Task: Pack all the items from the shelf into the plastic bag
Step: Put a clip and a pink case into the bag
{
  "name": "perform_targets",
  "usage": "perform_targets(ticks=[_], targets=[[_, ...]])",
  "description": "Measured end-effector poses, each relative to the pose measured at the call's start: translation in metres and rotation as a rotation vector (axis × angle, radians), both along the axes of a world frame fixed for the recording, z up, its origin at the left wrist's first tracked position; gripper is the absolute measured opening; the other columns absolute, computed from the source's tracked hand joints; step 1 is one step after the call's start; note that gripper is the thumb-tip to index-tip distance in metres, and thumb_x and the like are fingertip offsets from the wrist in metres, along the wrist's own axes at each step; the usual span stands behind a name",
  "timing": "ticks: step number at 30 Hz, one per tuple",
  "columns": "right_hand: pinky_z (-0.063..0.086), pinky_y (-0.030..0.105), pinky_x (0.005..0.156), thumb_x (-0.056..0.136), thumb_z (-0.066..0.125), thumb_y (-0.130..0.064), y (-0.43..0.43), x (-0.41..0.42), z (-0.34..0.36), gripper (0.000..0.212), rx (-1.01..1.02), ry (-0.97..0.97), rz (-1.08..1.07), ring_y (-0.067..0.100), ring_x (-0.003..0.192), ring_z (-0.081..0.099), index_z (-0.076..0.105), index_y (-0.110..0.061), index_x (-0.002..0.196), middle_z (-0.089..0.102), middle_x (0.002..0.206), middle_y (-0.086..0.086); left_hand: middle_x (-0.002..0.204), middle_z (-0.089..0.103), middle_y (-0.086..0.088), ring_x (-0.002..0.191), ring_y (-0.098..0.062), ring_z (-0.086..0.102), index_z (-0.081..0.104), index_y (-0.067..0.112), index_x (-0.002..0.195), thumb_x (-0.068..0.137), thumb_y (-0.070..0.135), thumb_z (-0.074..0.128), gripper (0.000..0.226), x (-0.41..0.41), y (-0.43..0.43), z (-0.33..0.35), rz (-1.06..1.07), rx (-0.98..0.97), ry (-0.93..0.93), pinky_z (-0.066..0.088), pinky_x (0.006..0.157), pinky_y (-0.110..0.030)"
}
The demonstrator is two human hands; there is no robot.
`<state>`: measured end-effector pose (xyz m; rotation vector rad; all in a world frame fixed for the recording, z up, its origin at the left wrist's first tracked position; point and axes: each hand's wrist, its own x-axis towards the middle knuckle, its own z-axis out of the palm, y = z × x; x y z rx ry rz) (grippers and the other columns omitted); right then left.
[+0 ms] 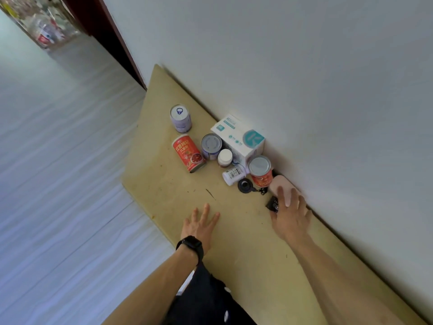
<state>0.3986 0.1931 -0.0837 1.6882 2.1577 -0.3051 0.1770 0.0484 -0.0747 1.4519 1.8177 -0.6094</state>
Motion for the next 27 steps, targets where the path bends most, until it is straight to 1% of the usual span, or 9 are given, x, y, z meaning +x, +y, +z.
perform_targets(ticks=[2, 5, 7, 11, 13, 19, 24, 26, 27], targets=[[0.041, 0.063, 0.095, 0.073, 0.075, -0.049, 0.009, -0.001, -0.003, 0.084, 0.032, 0.030, 0.035, 0.041, 0.137, 0.034, 0.044, -0.015, 0.143, 0.034, 0.152, 0.018, 0.161, -0.023, -0.004, 0.149, -0.036, -0.002, -0.011, 0.037, 0.153, 0.095, 0.021, 0.059, 0.093, 0.000, 0.001, -0.001, -0.018, -0.008, 0.007, 0.022, 0.117, -0.054], [0.044, 0.061, 0.094, 0.063, 0.079, -0.050, 0.020, -0.013, -0.008, 0.092, 0.043, 0.102, 0.018, 0.041, 0.134, 0.037, 0.044, -0.009, 0.138, 0.040, 0.149, 0.017, 0.162, -0.022, -0.004, 0.149, -0.036, -0.002, -0.011, 0.037, 0.153, 0.094, 0.025, 0.059, 0.093, 0.002, 0.001, -0.002, -0.024, -0.007, 0.014, 0.024, 0.116, -0.053], [0.047, 0.054, 0.093, 0.059, 0.078, -0.051, 0.021, -0.021, -0.008, 0.100, 0.047, 0.135, -0.057, 0.040, 0.130, 0.037, 0.037, -0.013, 0.141, 0.039, 0.144, 0.015, 0.162, -0.022, -0.003, 0.150, -0.036, -0.003, -0.011, 0.037, 0.153, 0.094, 0.023, 0.059, 0.093, 0.001, 0.001, -0.002, -0.026, -0.011, 0.009, 0.024, 0.116, -0.053], [0.042, 0.043, 0.091, 0.056, 0.071, -0.070, 0.019, -0.024, 0.001, 0.109, -0.022, 0.064, -0.193, 0.038, 0.120, 0.039, 0.028, -0.025, 0.145, 0.036, 0.135, 0.014, 0.161, -0.023, -0.004, 0.149, -0.036, -0.003, -0.011, 0.036, 0.154, 0.094, 0.023, 0.060, 0.093, 0.001, 0.002, -0.002, -0.046, -0.022, 0.012, 0.025, 0.115, -0.052], [0.042, 0.043, 0.089, 0.054, 0.071, -0.073, 0.008, -0.019, 0.005, 0.104, -0.079, 0.068, -0.224, 0.036, 0.120, 0.038, 0.031, -0.029, 0.140, 0.034, 0.133, 0.012, 0.161, -0.023, -0.005, 0.149, -0.037, -0.002, -0.011, 0.036, 0.154, 0.094, 0.025, 0.061, 0.095, 0.002, 0.002, -0.003, -0.060, -0.021, 0.024, 0.026, 0.114, -0.051], [0.047, 0.043, 0.079, 0.061, 0.065, -0.072, -0.069, 0.007, 0.008, 0.097, -0.243, 0.097, -0.308, 0.034, 0.116, 0.035, 0.022, -0.034, 0.139, 0.026, 0.138, 0.007, 0.162, -0.021, -0.006, 0.149, -0.037, 0.002, -0.011, 0.036, 0.154, 0.090, 0.030, 0.068, 0.102, 0.001, 0.003, -0.005, -0.083, -0.015, 0.029, 0.031, 0.112, -0.048], [0.049, 0.044, 0.081, 0.060, 0.062, -0.071, -0.120, 0.032, 0.014, 0.096, -0.284, 0.150, -0.486, 0.030, 0.115, 0.035, 0.022, -0.035, 0.140, 0.028, 0.133, 0.005, 0.162, -0.017, -0.010, 0.148, -0.041, 0.006, -0.006, 0.032, 0.155, 0.086, 0.039, 0.068, 0.101, 0.004, 0.007, 0.005, -0.073, -0.039, 0.001, 0.033, 0.112, -0.050], [0.048, 0.044, 0.085, 0.059, 0.063, -0.071, -0.132, 0.044, 0.018, 0.097, -0.288, 0.203, -0.573, 0.031, 0.117, 0.035, 0.025, -0.035, 0.141, 0.030, 0.132, 0.006, 0.161, -0.009, -0.018, 0.145, -0.042, 0.016, -0.001, 0.027, 0.156, 0.089, 0.039, 0.063, 0.093, 0.013, 0.011, 0.010, -0.092, -0.061, 0.003, 0.033, 0.112, -0.050], [0.047, 0.043, 0.087, 0.060, 0.064, -0.070, -0.136, 0.049, 0.019, 0.096, -0.296, 0.226, -0.602, 0.033, 0.118, 0.035, 0.026, -0.035, 0.141, 0.031, 0.133, 0.007, 0.160, 0.001, -0.021, 0.142, -0.041, 0.023, 0.003, 0.025, 0.155, 0.090, 0.039, 0.060, 0.088, 0.021, 0.013, 0.012, -0.123, -0.050, -0.008, 0.035, 0.110, -0.049]])
